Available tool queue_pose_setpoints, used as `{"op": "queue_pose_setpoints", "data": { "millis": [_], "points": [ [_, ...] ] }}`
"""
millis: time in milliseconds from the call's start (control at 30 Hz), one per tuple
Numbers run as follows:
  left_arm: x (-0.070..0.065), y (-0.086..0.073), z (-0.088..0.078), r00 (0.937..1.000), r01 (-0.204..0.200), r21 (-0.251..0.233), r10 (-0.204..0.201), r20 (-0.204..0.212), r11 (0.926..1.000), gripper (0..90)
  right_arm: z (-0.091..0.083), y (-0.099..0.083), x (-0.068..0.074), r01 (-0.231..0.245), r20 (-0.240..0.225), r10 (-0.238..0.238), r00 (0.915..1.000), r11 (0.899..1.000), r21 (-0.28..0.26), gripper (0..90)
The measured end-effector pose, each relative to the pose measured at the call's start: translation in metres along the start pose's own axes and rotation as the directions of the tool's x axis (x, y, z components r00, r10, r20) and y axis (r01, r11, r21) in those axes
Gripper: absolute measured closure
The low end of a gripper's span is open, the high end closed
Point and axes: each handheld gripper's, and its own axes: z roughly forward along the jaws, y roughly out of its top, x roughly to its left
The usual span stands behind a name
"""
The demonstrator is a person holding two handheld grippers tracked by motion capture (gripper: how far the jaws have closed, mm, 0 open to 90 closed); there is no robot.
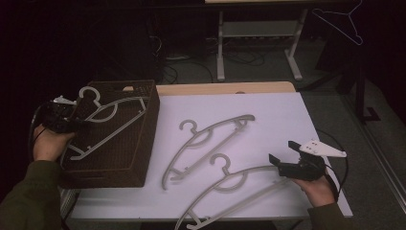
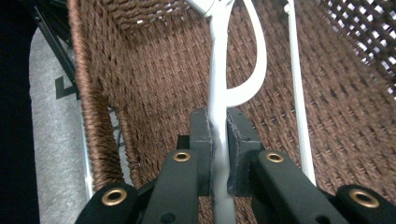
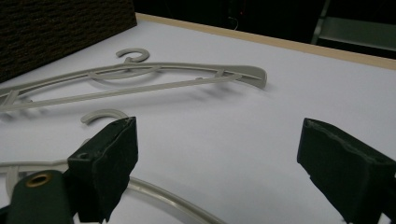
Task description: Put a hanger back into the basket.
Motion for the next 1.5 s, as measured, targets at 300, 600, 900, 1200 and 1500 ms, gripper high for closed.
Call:
{"op": "queue_pose_setpoints", "data": {
  "millis": [300, 600, 900, 1200, 1500],
  "points": [
    [0.003, -0.010, 0.009, 0.9994, 0.023, 0.001, -0.023, 0.025, 0.9997, 82.0, 0.000, 0.000, 0.001, 0.000, -0.002, 0.000, 1.0000, 1.000, 0.001, 12.1],
    [0.007, -0.011, 0.004, 0.9987, 0.043, -0.040, -0.041, 0.029, 0.9983, 54.4, 0.000, 0.000, 0.001, 0.003, -0.005, -0.003, 1.0000, 1.000, 0.001, 12.1],
    [-0.003, -0.003, -0.007, 0.9882, 0.098, -0.139, -0.080, 0.131, 0.9854, 34.1, 0.000, 0.001, 0.001, 0.005, -0.005, -0.005, 1.0000, 1.000, 0.001, 12.1],
    [-0.026, 0.011, -0.023, 0.9768, 0.108, -0.214, -0.063, 0.205, 0.9710, 26.0, 0.001, 0.001, 0.002, 0.005, -0.008, -0.005, 1.0000, 1.000, 0.003, 12.1],
    [-0.056, 0.027, -0.036, 0.9668, 0.093, -0.282, -0.019, 0.255, 0.9548, 22.1, 0.000, 0.002, 0.002, 0.007, -0.009, -0.007, 0.9999, 1.000, 0.000, 12.1]
  ]
}}
